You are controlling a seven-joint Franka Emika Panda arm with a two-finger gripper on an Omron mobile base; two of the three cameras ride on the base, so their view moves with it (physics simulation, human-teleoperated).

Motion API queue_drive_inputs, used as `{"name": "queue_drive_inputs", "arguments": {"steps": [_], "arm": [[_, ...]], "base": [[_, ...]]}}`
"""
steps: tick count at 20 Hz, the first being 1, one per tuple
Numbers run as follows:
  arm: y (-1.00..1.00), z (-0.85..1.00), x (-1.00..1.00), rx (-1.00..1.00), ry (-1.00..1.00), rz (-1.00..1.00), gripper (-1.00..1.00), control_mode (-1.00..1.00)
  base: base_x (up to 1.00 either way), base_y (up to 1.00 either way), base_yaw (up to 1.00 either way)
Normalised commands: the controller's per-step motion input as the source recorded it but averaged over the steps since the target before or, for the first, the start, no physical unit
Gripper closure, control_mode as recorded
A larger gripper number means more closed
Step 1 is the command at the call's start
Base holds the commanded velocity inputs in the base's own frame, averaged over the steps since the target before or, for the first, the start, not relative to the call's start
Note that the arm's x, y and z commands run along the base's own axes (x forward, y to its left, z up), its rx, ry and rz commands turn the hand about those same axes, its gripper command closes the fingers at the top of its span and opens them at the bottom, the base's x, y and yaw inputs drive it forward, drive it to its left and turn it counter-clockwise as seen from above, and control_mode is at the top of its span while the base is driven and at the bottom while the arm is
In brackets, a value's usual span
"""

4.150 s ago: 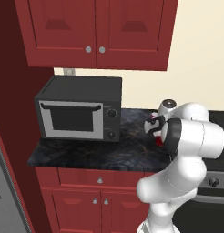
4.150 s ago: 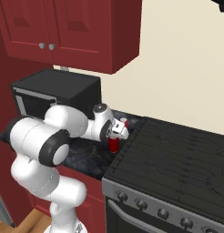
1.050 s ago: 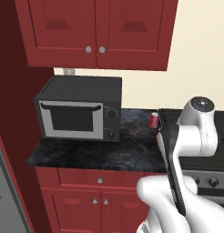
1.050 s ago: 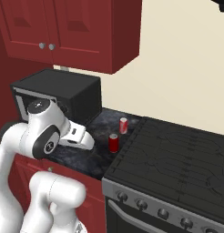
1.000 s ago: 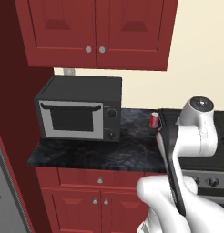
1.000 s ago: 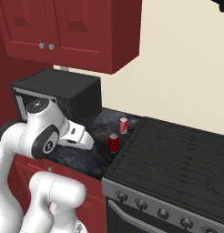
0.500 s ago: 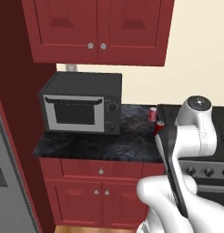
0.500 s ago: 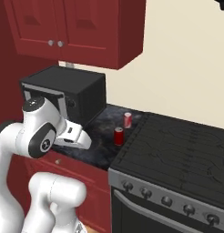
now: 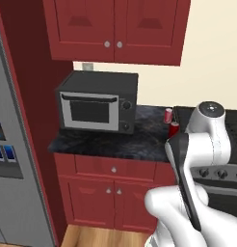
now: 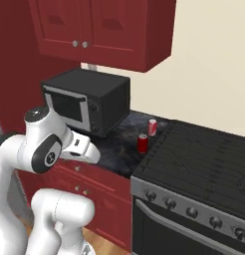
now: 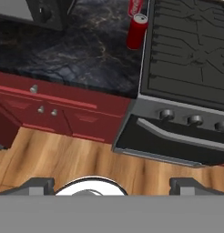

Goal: Four empty soda cans are scattered around the kitchen. Gather all the cans and cluster them next to the stove for recycling.

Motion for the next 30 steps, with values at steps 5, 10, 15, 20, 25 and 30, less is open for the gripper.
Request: {"name": "queue_drive_inputs", "arguments": {"steps": [5,10,15,20,25,30], "arm": [[0.0,0.0,0.0,0.0,0.0,0.0,-1.0,1.0],[0.0,0.0,0.0,0.0,0.0,0.0,-1.0,1.0],[0.0,0.0,0.0,0.0,0.0,0.0,-1.0,1.0],[0.0,0.0,0.0,0.0,0.0,0.0,-1.0,1.0],[0.0,0.0,0.0,0.0,0.0,0.0,-1.0,1.0],[0.0,0.0,0.0,0.0,0.0,0.0,-1.0,1.0]], "base": [[-0.37,0.0,0.31],[-0.48,0.0,0.32],[-0.55,0.0,0.31],[-0.58,-0.01,0.29],[-0.18,-0.17,0.27],[0.0,-0.37,0.29]]}}
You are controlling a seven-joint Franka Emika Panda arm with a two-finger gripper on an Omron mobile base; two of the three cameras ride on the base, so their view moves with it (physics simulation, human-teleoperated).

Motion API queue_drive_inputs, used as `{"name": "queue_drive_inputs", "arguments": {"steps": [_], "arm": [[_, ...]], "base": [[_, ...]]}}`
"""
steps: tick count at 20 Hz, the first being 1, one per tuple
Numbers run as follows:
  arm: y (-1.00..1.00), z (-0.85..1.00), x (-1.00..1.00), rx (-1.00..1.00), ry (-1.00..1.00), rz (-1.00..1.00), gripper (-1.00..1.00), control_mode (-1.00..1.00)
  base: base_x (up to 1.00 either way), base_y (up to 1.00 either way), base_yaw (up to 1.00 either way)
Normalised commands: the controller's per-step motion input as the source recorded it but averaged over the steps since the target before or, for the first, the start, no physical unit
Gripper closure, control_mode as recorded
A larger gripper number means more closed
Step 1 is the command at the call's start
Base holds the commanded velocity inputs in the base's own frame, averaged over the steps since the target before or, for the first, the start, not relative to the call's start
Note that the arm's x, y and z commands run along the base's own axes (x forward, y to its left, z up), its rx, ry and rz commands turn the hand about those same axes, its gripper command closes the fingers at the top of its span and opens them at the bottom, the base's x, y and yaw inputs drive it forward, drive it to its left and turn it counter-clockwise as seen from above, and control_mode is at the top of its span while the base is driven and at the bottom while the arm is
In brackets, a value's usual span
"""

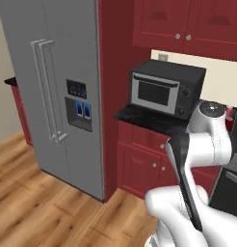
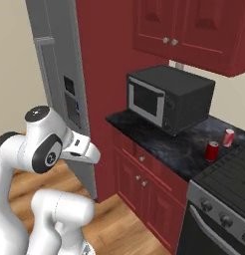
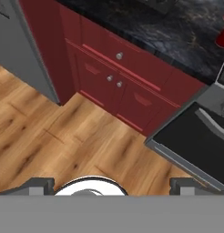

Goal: Four empty soda cans are scattered around the kitchen. Gather all the cans and cluster them next to the stove for recycling.

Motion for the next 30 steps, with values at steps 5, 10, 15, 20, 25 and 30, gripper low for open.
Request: {"name": "queue_drive_inputs", "arguments": {"steps": [5,10,15,20,25,30], "arm": [[0.0,0.0,0.0,0.0,0.0,0.0,-1.0,1.0],[0.0,0.0,0.0,0.0,0.0,0.0,-1.0,1.0],[0.0,0.0,0.0,0.0,0.0,0.0,-1.0,1.0],[0.0,0.0,0.0,0.0,0.0,0.0,-1.0,1.0],[0.0,0.0,0.0,0.0,0.0,0.0,-1.0,1.0],[0.0,0.0,0.0,0.0,0.0,0.0,-1.0,1.0]], "base": [[0.0,-0.35,0.33],[0.0,-0.37,0.33],[0.0,-0.39,0.33],[0.0,-0.35,0.33],[0.0,-0.31,0.33],[-0.07,-0.24,0.34]]}}
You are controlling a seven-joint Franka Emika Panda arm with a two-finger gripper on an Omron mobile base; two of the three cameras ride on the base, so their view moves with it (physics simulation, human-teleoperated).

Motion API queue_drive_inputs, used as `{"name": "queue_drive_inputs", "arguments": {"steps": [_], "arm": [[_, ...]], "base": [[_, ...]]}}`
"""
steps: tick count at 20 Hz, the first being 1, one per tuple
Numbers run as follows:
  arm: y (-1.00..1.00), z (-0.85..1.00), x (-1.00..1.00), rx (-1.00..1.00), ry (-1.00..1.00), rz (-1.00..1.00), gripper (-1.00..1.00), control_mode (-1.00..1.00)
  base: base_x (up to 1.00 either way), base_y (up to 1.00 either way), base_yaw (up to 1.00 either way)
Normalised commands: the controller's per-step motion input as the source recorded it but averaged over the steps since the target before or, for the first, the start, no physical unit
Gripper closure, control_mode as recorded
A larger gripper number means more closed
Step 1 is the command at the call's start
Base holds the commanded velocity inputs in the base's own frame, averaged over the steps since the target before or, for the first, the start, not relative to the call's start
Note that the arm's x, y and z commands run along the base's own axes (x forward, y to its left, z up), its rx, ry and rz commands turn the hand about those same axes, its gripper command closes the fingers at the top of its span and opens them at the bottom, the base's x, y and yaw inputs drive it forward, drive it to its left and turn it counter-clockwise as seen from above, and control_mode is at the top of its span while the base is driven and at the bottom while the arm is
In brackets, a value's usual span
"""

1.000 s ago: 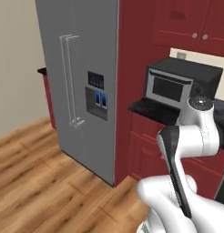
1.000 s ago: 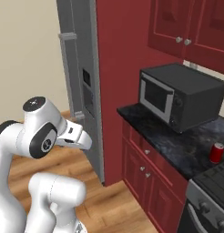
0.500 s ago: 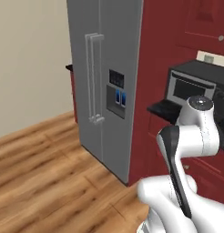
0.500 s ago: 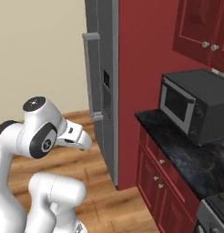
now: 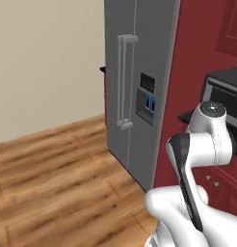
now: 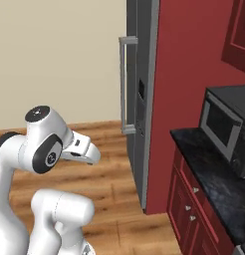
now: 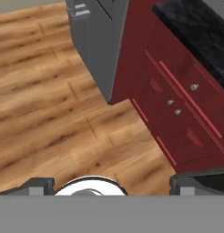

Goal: Four empty soda cans are scattered around the kitchen. Gather all the cans and cluster them next to the stove for recycling.

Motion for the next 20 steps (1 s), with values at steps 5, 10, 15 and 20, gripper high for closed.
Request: {"name": "queue_drive_inputs", "arguments": {"steps": [5,10,15,20], "arm": [[0.0,0.0,0.0,0.0,0.0,0.0,-1.0,1.0],[0.0,0.0,0.0,0.0,0.0,0.0,-1.0,1.0],[0.0,0.0,0.0,0.0,0.0,0.0,-1.0,1.0],[0.0,0.0,0.0,0.0,0.0,0.0,-1.0,1.0]], "base": [[-0.19,-0.21,0.33],[-0.3,-0.17,0.33],[-0.38,-0.17,0.33],[-0.3,-0.21,0.31]]}}
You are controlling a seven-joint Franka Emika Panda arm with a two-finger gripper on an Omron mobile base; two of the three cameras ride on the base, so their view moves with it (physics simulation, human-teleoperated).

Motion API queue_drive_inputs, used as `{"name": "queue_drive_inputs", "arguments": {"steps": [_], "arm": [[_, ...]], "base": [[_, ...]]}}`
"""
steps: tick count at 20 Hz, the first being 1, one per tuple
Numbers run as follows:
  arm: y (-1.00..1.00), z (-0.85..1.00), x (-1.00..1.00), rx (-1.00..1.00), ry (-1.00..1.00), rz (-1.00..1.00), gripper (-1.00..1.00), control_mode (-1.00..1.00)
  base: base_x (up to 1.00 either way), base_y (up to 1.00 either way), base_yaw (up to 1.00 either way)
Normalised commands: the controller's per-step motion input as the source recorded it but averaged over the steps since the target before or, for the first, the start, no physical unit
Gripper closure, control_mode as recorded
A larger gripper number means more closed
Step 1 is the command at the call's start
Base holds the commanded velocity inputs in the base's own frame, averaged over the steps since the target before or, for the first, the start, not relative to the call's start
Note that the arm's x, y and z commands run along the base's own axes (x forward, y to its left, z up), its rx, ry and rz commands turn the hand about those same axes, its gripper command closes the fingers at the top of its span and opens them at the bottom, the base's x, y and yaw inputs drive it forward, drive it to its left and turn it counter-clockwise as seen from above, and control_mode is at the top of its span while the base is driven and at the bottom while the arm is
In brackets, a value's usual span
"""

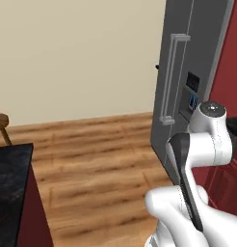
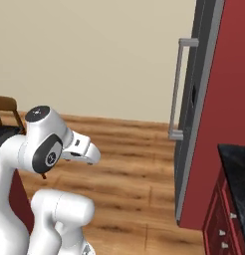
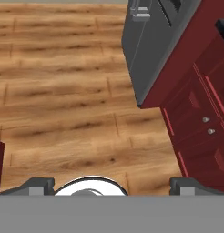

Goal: Four empty soda cans are scattered around the kitchen. Gather all the cans and cluster them next to the stove for recycling.

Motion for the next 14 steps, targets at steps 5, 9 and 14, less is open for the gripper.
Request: {"name": "queue_drive_inputs", "arguments": {"steps": [5,9,14], "arm": [[0.0,0.0,0.0,0.0,0.0,0.0,-1.0,1.0],[0.0,0.0,0.0,0.0,0.0,0.0,-1.0,1.0],[0.0,0.0,0.0,0.0,0.0,0.0,-1.0,1.0]], "base": [[-0.25,-0.21,0.3],[-0.31,-0.19,0.29],[-0.45,-0.17,0.29]]}}
